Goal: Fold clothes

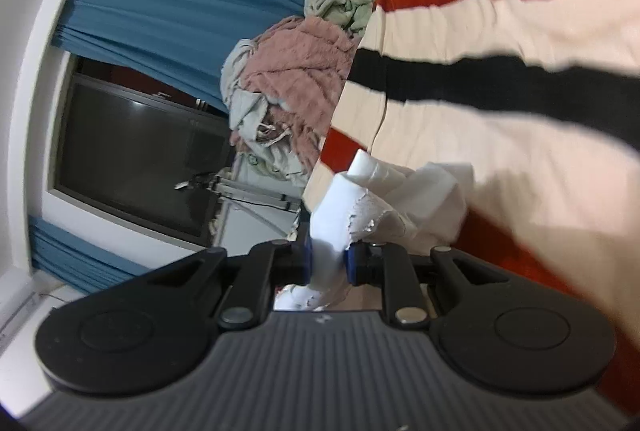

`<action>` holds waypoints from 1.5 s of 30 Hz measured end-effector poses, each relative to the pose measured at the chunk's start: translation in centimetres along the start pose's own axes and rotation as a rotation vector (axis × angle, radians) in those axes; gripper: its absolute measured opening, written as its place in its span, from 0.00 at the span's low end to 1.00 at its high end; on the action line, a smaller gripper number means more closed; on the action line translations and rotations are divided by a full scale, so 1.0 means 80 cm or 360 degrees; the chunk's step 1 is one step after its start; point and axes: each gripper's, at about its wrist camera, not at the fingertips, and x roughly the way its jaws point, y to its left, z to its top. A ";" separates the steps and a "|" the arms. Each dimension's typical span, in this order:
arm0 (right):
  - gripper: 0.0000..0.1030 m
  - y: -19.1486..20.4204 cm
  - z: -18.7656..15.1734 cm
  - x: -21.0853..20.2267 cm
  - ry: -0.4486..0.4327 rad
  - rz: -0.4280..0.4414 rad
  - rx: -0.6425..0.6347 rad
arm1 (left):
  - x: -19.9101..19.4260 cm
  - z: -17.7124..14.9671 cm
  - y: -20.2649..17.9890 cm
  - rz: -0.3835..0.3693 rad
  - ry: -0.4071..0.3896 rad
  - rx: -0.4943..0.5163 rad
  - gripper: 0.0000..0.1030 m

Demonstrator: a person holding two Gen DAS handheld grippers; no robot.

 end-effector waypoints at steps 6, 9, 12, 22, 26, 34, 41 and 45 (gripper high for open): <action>0.19 0.020 0.116 0.059 -0.0071 -0.0014 -0.0107 | 0.135 0.059 -0.094 0.0047 0.0050 0.0224 0.10; 0.19 0.044 0.180 0.104 -0.0135 -0.0003 -0.0184 | 0.218 0.098 -0.135 0.0023 0.0047 0.0324 0.10; 0.19 0.071 0.230 0.135 -0.0211 0.0029 -0.0338 | 0.281 0.119 -0.173 -0.0064 -0.0051 0.0431 0.10; 0.19 -0.076 0.226 0.201 -0.0130 -0.0339 -0.0554 | 0.447 0.024 -0.083 0.0079 0.0123 0.0734 0.10; 0.21 -0.149 0.178 0.192 0.0051 -0.0524 -0.0458 | 0.435 -0.027 -0.039 0.0159 0.0239 0.0863 0.11; 0.21 -0.087 0.167 0.120 0.0063 -0.0619 -0.0440 | 0.336 -0.032 -0.062 0.0231 0.0164 0.0970 0.15; 0.21 0.030 0.122 0.018 0.0004 -0.0477 -0.0818 | 0.194 -0.042 -0.155 0.0205 0.0036 0.1111 0.74; 0.59 0.083 0.082 -0.043 -0.0040 -0.0416 -0.1065 | 0.103 -0.067 -0.203 0.0175 -0.0058 0.1199 1.00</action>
